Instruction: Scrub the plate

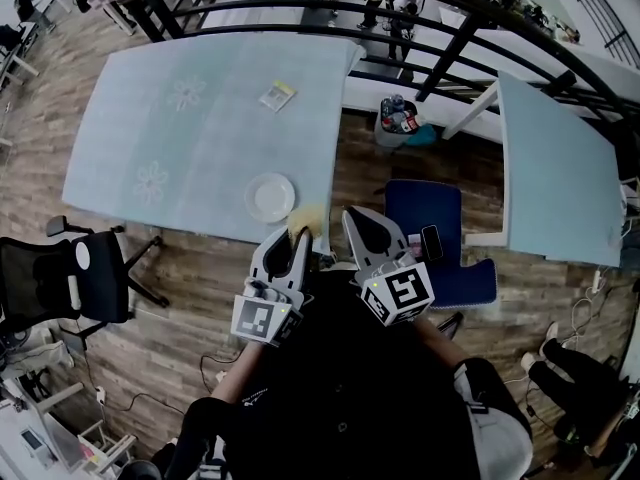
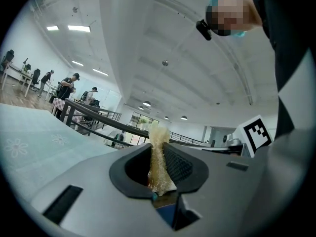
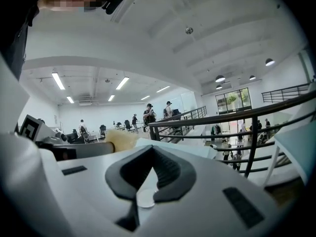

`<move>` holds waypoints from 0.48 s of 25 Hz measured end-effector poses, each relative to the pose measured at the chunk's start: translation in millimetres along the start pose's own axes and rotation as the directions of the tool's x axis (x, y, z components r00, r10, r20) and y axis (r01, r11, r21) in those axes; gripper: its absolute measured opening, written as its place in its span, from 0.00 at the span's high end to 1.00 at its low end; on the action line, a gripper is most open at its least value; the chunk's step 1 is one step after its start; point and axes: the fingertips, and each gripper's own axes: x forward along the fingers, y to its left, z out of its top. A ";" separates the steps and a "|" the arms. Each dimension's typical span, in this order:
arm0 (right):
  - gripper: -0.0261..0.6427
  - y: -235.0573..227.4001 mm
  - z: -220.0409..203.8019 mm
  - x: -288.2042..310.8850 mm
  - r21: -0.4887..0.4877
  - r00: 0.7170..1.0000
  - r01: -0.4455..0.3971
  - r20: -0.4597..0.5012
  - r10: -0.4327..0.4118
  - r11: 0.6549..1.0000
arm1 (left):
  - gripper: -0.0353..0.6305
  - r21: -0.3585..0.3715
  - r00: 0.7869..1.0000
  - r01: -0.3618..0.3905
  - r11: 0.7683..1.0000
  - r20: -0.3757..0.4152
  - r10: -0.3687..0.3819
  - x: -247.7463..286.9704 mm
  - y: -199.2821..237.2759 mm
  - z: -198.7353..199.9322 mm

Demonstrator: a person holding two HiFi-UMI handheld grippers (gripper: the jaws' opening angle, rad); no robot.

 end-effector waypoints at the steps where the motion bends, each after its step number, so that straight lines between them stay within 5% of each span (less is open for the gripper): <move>1: 0.95 0.2 -0.8 0.1 -0.001 1.000 -0.005 -0.001 0.005 1.000 | 0.84 0.006 1.000 0.005 1.000 -0.001 -0.005 0.6 -2.1 -0.6; 12: 0.95 7.4 -6.9 3.5 -0.023 0.998 -0.055 -0.021 0.055 0.998 | 0.84 0.014 1.000 -0.007 1.000 0.000 0.007 -4.3 -5.6 -5.0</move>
